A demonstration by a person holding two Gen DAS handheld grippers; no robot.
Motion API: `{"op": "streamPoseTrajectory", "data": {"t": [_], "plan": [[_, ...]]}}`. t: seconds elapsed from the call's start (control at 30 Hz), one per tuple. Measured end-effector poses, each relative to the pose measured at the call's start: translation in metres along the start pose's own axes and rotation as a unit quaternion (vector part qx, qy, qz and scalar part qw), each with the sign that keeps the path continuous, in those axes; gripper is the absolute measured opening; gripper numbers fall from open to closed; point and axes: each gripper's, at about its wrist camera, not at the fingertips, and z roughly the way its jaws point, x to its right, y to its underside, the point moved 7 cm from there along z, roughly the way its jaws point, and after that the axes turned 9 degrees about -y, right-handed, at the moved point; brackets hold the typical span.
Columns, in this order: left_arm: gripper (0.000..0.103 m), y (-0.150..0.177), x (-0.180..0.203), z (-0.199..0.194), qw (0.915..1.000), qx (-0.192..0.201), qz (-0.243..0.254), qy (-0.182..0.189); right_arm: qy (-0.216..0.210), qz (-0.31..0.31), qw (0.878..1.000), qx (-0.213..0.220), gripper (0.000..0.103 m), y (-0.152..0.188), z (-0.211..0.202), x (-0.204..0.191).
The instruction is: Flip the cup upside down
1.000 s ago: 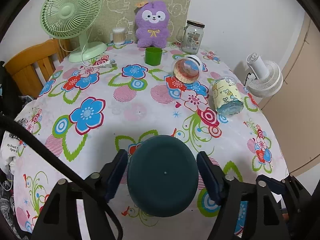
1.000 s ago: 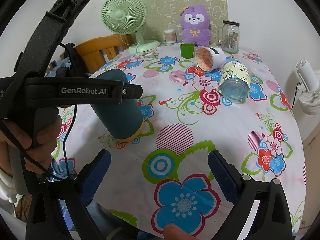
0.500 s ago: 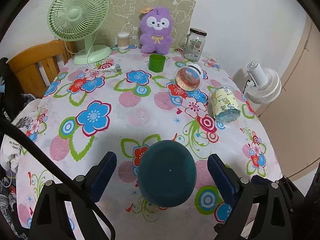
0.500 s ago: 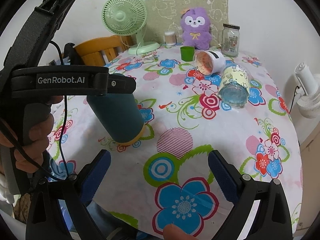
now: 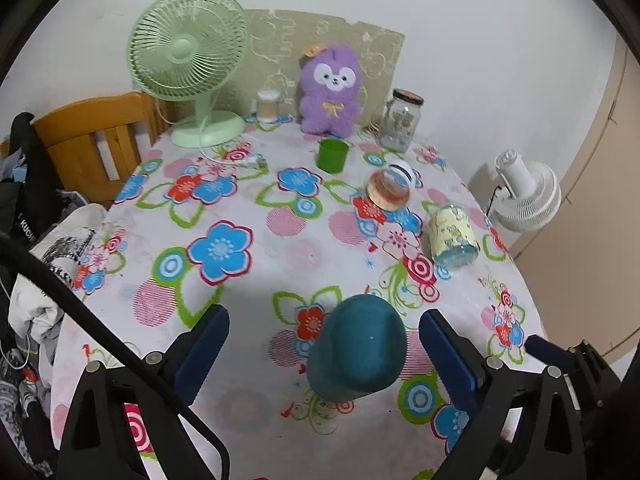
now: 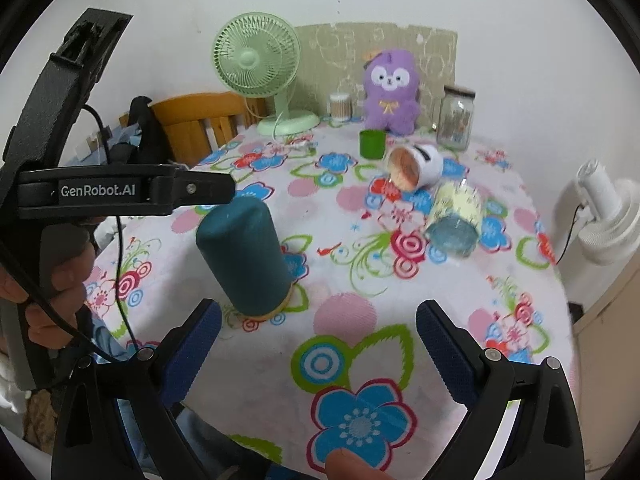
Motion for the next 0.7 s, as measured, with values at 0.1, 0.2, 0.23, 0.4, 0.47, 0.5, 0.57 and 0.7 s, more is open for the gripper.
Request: {"op": "streamPoseTrajectory", "data": {"t": [0.1,0.2,0.23,0.4,0.47,0.5,0.57,0.7], "plan": [[0.097,-0.001,-0.008,-0.007,0.9999,0.006,-0.009,-0.001,0.019,-0.019,1.000,0.010,0.099,-0.007,-0.008,-0.004],[0.097,-0.001,-0.016,-0.014,0.9998,0.014,-0.016,-0.005,0.031,-0.030,0.999,0.017,0.099,-0.014,-0.014,-0.010],[0.097,-0.001,-0.017,-0.016,0.9997,0.016,-0.018,-0.007,0.032,-0.033,0.999,0.019,0.099,-0.016,-0.016,-0.013],[0.097,0.001,-0.028,-0.028,0.9993,0.025,-0.027,-0.008,0.032,-0.035,0.998,0.037,0.099,-0.027,-0.028,-0.023],[0.097,0.002,-0.032,-0.033,0.9991,0.030,-0.031,-0.009,0.033,-0.035,0.998,0.044,0.099,-0.032,-0.033,-0.028],[0.098,0.002,-0.034,-0.036,0.9989,0.032,-0.032,-0.010,0.033,-0.035,0.998,0.046,0.099,-0.035,-0.035,-0.030],[0.098,0.003,-0.038,-0.041,0.9987,0.035,-0.035,-0.010,0.034,-0.036,0.997,0.051,0.099,-0.038,-0.040,-0.034],[0.098,0.004,-0.046,-0.052,0.9981,0.045,-0.040,-0.010,0.034,-0.037,0.997,0.060,0.099,-0.045,-0.049,-0.044]]}}
